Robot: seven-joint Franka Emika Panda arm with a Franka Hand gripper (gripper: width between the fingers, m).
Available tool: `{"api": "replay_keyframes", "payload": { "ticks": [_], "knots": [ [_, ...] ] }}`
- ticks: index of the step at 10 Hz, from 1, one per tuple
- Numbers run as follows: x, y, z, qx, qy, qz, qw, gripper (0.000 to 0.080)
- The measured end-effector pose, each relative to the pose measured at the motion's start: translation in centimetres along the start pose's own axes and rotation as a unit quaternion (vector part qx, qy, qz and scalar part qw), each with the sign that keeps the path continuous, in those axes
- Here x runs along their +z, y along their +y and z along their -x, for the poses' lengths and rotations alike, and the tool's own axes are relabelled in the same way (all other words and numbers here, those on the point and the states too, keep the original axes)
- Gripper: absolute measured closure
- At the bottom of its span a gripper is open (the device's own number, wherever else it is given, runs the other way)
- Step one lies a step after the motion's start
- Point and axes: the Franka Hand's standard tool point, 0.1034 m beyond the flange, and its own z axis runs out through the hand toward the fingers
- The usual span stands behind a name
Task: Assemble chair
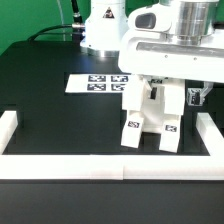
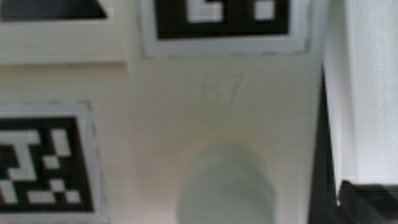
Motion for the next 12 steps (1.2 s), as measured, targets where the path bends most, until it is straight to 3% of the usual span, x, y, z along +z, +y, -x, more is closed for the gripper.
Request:
{"api": "replay_keyframes", "payload": {
  "ticks": [3, 6, 8, 12],
  "knots": [
    [-0.9, 0.2, -0.5, -0.026, -0.004, 0.000, 1.000, 0.0151],
    [-4.0, -0.3, -0.6, -0.028, -0.007, -0.009, 1.000, 0.0151],
    [-6.0, -0.1, 0.5, -0.018, -0.008, -0.016, 1.000, 0.0151],
    [-5.4, 0.0, 0.5, -0.018, -0.011, -0.014, 1.000, 0.0151]
  ]
}}
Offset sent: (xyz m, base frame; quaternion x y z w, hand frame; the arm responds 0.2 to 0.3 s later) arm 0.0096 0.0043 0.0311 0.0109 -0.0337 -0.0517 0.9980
